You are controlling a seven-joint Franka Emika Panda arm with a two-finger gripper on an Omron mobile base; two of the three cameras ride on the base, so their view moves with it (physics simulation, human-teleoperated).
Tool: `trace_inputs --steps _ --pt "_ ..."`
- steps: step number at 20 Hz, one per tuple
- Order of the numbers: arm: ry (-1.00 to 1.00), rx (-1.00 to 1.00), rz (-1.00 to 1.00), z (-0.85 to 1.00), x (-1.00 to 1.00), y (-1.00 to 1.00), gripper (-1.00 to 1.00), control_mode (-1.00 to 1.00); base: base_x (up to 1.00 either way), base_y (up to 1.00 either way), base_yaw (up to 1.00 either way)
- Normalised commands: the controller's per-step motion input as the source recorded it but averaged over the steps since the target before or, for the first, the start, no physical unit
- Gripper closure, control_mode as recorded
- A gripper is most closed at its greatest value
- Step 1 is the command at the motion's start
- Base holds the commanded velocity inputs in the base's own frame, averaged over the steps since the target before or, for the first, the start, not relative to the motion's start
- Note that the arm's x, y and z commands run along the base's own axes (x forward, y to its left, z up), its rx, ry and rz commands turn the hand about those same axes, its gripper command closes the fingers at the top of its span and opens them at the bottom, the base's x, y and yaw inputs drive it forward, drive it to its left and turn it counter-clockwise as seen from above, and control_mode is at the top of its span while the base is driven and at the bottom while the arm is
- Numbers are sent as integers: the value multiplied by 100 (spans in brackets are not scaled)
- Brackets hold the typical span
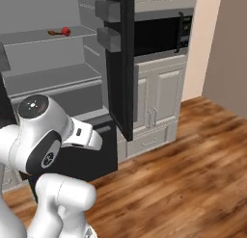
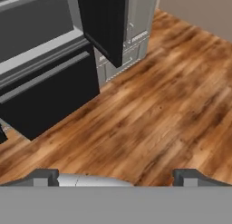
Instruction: Place one bell pepper and one chicken drumstick in each tupperware on the nearby counter, to pack two identical lunches.
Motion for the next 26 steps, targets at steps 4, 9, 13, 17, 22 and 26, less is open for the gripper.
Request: trace_inputs --steps 4,9,13,17,22,26 --pt "0 0 0 0 0 0 -100 100 27 -29 38" --pt "0 0 0 0 0 0 -100 100 7 -59 47" --pt "0 0 0 0 0 0 -100 100 14 -78 46" --pt "0 0 0 0 0 0 -100 100 3 -52 41" --pt "0 0 0 0 0 0 -100 100 5 -2 45" --pt "0 0 0 0 0 0 -100 100 12 -1 45"
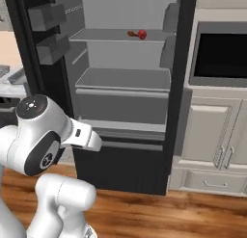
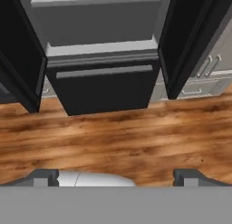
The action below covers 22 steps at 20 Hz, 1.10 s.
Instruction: Place one bell pepper and one chicken drumstick in each tupperware on the nearby counter, to pack two identical lunches.
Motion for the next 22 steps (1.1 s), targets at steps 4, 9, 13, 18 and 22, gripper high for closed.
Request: trace_inputs --steps 4,9,13,18,22 --pt "0 0 0 0 0 0 -100 100 16 -12 43" --pt "0 0 0 0 0 0 -100 100 1 -53 17" --pt "0 0 0 0 0 0 -100 100 34 -37 0" --pt "0 0 0 0 0 0 -100 100 85 11 0" --pt "0 0 0 0 0 0 -100 100 91 3 0"
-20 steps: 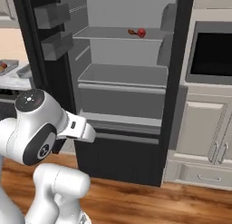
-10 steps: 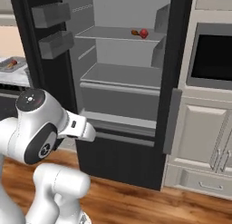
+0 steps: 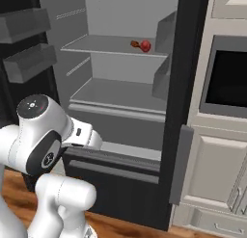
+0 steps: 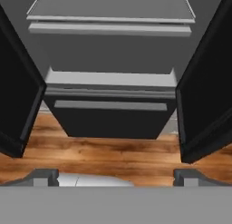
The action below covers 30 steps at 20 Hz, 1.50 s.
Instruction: Place one bell pepper and one chicken drumstick in each tupperware on the nearby counter, to pack two identical lunches.
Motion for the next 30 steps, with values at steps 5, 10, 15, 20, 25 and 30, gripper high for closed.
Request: trace_inputs --steps 5,10,15,20,25,30 --pt "0 0 0 0 0 0 -100 100 98 0 -1" --pt "0 0 0 0 0 0 -100 100 61 -3 -9" --pt "0 0 0 0 0 0 -100 100 48 0 -12" --pt "-9 0 -10 16 -2 0 -100 -100 0 0 0" --pt "-24 0 -6 69 0 0 -100 -100 0 0 0" --pt "-18 0 -5 60 18 -4 -100 -100 0 0 0"
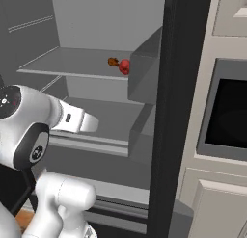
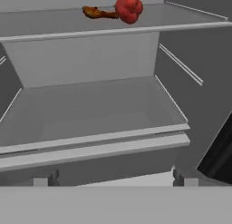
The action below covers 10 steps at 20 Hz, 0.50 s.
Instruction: Place one bell pepper and one chicken drumstick in each tupperware on the nearby counter, to pack two identical lunches.
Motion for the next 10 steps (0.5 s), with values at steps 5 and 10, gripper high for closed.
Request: trace_inputs --steps 5,10 --pt "-5 0 -2 53 60 -4 -100 -100 0 0 0" --pt "-7 0 0 47 58 -18 -100 -100 0 0 0"
